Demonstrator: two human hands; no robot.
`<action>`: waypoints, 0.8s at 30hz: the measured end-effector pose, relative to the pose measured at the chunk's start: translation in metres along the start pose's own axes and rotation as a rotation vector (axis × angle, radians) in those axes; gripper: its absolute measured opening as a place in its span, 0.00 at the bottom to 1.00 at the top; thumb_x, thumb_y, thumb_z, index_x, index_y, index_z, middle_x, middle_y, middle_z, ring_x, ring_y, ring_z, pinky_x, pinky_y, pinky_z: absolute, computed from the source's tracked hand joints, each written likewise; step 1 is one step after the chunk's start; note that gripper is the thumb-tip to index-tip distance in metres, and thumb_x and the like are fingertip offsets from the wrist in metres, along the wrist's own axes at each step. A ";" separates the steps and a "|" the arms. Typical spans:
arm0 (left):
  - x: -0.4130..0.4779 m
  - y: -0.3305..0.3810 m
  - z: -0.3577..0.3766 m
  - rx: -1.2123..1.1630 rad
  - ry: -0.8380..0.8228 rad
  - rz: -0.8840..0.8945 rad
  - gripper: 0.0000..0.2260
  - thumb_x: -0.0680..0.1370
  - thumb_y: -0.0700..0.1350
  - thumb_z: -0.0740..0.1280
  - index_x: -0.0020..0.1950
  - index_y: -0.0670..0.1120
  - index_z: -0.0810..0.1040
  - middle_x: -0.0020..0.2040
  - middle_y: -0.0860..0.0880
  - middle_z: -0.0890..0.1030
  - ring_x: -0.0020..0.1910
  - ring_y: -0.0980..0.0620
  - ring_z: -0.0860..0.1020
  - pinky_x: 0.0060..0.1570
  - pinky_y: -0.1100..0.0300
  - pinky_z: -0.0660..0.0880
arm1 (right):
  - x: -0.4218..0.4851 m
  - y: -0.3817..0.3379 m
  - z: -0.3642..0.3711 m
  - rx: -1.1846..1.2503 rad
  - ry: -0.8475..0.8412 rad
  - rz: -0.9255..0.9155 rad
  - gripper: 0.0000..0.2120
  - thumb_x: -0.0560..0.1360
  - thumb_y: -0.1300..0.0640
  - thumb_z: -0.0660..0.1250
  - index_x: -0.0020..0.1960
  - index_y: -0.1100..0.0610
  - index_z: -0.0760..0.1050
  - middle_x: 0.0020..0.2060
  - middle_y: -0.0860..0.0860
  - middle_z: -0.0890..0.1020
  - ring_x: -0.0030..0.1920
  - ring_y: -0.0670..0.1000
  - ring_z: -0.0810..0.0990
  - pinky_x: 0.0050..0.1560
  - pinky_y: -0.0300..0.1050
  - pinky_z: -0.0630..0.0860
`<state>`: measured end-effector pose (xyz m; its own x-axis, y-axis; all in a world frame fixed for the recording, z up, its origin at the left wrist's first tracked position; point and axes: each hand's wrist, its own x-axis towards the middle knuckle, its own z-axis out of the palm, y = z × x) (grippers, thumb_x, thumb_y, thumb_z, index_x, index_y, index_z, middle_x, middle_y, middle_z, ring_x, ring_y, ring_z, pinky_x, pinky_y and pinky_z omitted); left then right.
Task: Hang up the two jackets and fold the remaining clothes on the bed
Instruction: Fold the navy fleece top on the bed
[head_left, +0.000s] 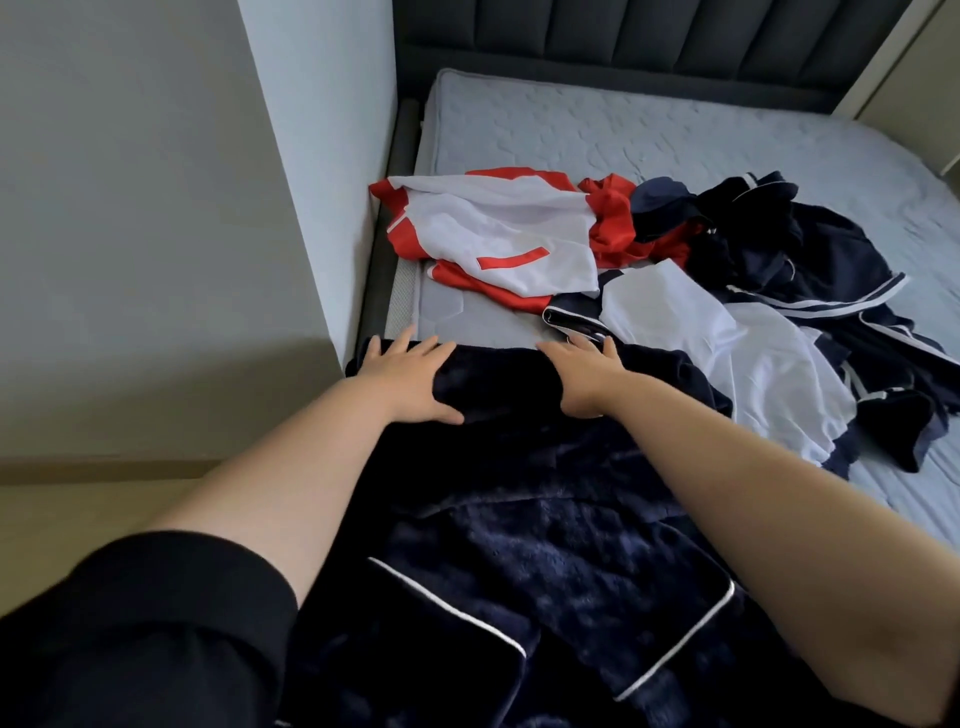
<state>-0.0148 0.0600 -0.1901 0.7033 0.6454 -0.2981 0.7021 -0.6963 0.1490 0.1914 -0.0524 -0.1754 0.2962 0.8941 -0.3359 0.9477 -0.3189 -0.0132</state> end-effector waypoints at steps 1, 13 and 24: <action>0.002 -0.008 -0.002 -0.041 -0.013 -0.020 0.45 0.70 0.66 0.67 0.78 0.54 0.45 0.78 0.51 0.52 0.77 0.48 0.45 0.71 0.40 0.43 | 0.003 0.005 -0.003 0.006 -0.063 0.012 0.40 0.69 0.63 0.64 0.76 0.51 0.49 0.73 0.55 0.61 0.75 0.55 0.53 0.73 0.60 0.43; -0.010 -0.005 -0.040 0.164 0.010 -0.071 0.20 0.66 0.60 0.75 0.50 0.53 0.74 0.46 0.52 0.74 0.60 0.49 0.68 0.54 0.54 0.63 | -0.015 0.020 -0.025 -0.322 -0.007 0.058 0.09 0.67 0.53 0.70 0.42 0.52 0.71 0.36 0.47 0.73 0.52 0.53 0.75 0.52 0.47 0.65; -0.078 0.022 -0.077 0.204 0.657 -0.236 0.15 0.71 0.46 0.71 0.54 0.46 0.72 0.50 0.47 0.77 0.53 0.45 0.72 0.49 0.54 0.64 | -0.081 0.008 -0.074 -0.322 0.684 0.058 0.07 0.69 0.64 0.63 0.46 0.60 0.74 0.43 0.55 0.79 0.50 0.59 0.74 0.65 0.56 0.59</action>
<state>-0.0463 0.0184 -0.0910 0.5022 0.7966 0.3365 0.8538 -0.5185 -0.0470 0.1841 -0.1038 -0.0787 0.2552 0.9078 0.3329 0.8850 -0.3580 0.2978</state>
